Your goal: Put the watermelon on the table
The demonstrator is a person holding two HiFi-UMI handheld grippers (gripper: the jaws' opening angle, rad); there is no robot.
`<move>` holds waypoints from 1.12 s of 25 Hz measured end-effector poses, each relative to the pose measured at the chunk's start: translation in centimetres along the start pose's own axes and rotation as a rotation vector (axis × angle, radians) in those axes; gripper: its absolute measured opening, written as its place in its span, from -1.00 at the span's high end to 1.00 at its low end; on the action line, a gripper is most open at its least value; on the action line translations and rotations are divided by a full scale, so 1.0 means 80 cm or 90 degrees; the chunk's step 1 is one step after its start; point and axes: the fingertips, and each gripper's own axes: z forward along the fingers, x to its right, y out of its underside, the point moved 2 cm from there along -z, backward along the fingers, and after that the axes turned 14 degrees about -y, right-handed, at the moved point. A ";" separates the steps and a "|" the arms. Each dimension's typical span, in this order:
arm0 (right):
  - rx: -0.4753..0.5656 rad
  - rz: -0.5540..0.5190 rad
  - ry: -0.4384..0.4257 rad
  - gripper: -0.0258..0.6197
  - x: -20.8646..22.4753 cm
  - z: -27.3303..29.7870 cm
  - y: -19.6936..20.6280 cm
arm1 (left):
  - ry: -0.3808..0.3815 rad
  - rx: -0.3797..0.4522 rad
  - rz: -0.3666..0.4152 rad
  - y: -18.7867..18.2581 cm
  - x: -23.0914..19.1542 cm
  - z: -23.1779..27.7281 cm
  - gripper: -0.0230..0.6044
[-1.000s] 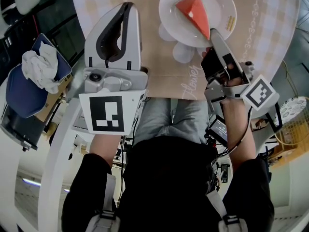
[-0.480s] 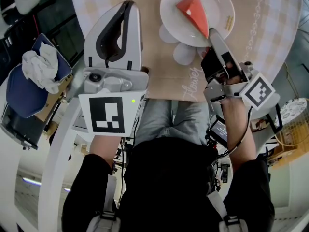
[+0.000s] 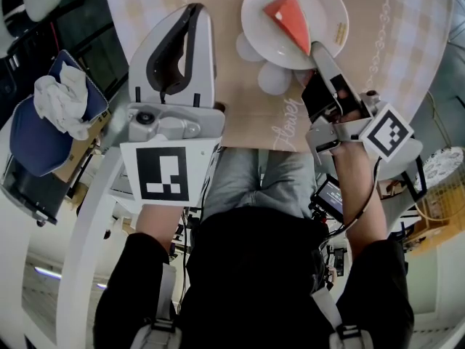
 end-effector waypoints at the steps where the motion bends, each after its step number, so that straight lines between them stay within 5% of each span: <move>1: -0.001 0.000 0.003 0.78 0.001 -0.001 0.000 | 0.000 0.000 0.000 0.000 0.001 -0.001 0.89; 10: -0.013 -0.003 0.044 0.81 0.011 -0.001 -0.002 | 0.007 0.001 0.002 -0.001 0.003 0.004 0.89; 18: -0.053 -0.034 0.143 0.83 0.016 0.005 0.003 | 0.011 0.003 -0.006 -0.005 0.003 0.008 0.89; 28: -0.071 -0.056 0.171 0.76 0.013 0.007 0.009 | 0.014 0.003 -0.006 -0.009 -0.002 0.005 0.89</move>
